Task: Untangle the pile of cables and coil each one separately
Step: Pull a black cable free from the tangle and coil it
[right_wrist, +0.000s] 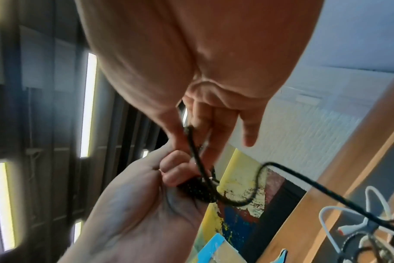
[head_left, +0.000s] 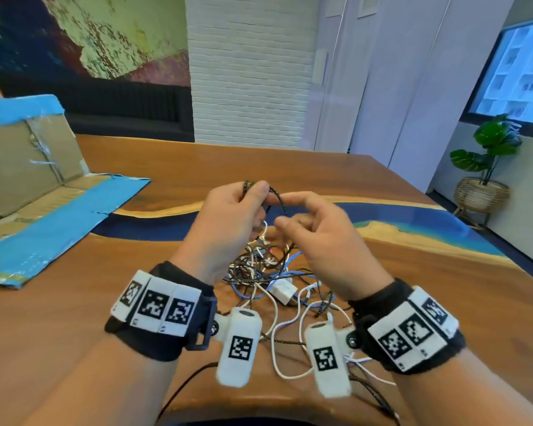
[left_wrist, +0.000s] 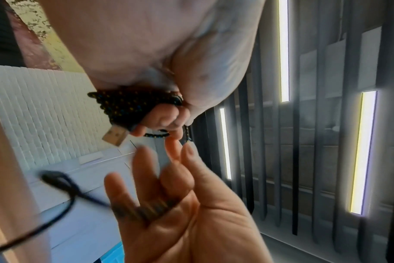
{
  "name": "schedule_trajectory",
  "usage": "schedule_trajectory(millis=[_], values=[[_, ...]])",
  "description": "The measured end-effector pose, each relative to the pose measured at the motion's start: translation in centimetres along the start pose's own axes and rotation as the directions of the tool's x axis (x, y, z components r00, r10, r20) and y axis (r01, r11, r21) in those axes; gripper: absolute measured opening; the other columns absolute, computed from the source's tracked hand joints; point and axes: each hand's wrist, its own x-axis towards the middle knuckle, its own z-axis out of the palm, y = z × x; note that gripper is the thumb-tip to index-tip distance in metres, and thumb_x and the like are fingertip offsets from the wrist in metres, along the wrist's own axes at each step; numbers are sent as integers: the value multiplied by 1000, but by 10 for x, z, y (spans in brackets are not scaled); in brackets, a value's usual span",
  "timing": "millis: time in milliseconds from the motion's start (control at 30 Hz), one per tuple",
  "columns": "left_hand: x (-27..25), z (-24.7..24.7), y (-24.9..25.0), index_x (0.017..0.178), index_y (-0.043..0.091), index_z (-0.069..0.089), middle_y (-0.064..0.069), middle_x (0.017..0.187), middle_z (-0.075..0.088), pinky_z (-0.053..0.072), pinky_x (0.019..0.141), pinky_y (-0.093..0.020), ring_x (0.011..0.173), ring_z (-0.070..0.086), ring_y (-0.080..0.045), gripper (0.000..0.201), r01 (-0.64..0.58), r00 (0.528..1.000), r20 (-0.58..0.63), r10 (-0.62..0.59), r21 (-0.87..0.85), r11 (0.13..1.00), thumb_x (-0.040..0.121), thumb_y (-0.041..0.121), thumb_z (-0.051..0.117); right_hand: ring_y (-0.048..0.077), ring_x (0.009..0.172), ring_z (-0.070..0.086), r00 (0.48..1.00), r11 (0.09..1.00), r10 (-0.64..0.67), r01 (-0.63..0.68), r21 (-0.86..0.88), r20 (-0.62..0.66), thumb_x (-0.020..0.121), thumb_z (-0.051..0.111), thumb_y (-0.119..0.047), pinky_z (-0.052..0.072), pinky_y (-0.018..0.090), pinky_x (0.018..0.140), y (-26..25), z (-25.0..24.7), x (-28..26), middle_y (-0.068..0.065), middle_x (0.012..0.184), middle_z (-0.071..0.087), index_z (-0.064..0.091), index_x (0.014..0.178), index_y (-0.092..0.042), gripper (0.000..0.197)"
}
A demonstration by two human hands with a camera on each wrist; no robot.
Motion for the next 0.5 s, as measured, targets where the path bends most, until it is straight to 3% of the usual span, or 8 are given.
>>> schedule_trajectory(millis=[67,133,200,300,333,400,467,500], values=[[-5,-6,2,85,7,67,3,52,41,39,65,-37,47,38,-12,32,21,999,50,-20,-16,1000,107,24,50,18,45,55,996,982,36,-21,187,-78,101,58,-6,55,32,58,0,-2,5,3,52,50,66,101,-7,8],[-12,-14,3,79,9,62,2,51,34,41,69,-38,45,32,-14,32,109,982,162,-96,-74,991,103,27,54,13,37,32,987,946,87,-41,321,-132,102,57,-9,41,25,40,1,-12,11,0,52,31,66,94,-7,12],[-21,-20,8,68,15,54,4,50,23,43,61,-31,44,19,-15,34,241,936,306,-175,-191,952,95,35,57,10,39,20,984,937,111,-57,343,-140,102,57,-15,24,19,37,6,-21,13,-1,55,26,69,92,-10,16],[-26,-20,15,64,17,58,7,51,15,44,52,-23,39,14,-11,34,366,900,401,-168,-488,792,92,36,53,10,42,16,982,946,167,-136,294,-83,103,58,-22,16,17,40,19,-17,13,-2,56,25,76,89,-17,23],[-25,-20,15,72,14,65,8,51,20,46,54,-22,37,20,-8,32,357,909,394,-135,-569,741,94,33,50,10,42,16,983,955,177,-159,251,-51,104,57,-23,16,17,40,22,-13,10,-3,55,27,77,90,-18,25],[-21,-18,13,99,7,70,7,59,46,52,64,-21,45,41,-5,30,300,935,349,-68,-671,678,97,25,47,11,40,22,985,977,170,-172,124,33,106,53,-22,21,18,39,26,-4,1,-3,53,38,78,92,-23,29],[-16,-14,8,125,0,61,-1,88,71,56,78,-24,67,63,-10,36,233,958,283,-48,-670,705,99,18,44,14,37,30,973,985,172,-174,1,154,108,47,-17,30,21,37,27,7,-11,2,57,52,75,99,-28,31],[-15,-11,6,131,-2,56,-7,101,75,58,82,-27,79,69,-15,36,203,968,245,-56,-630,750,102,13,43,16,36,33,959,982,187,-181,-45,213,108,46,-14,34,22,37,27,11,-17,4,61,58,73,107,-26,29]])
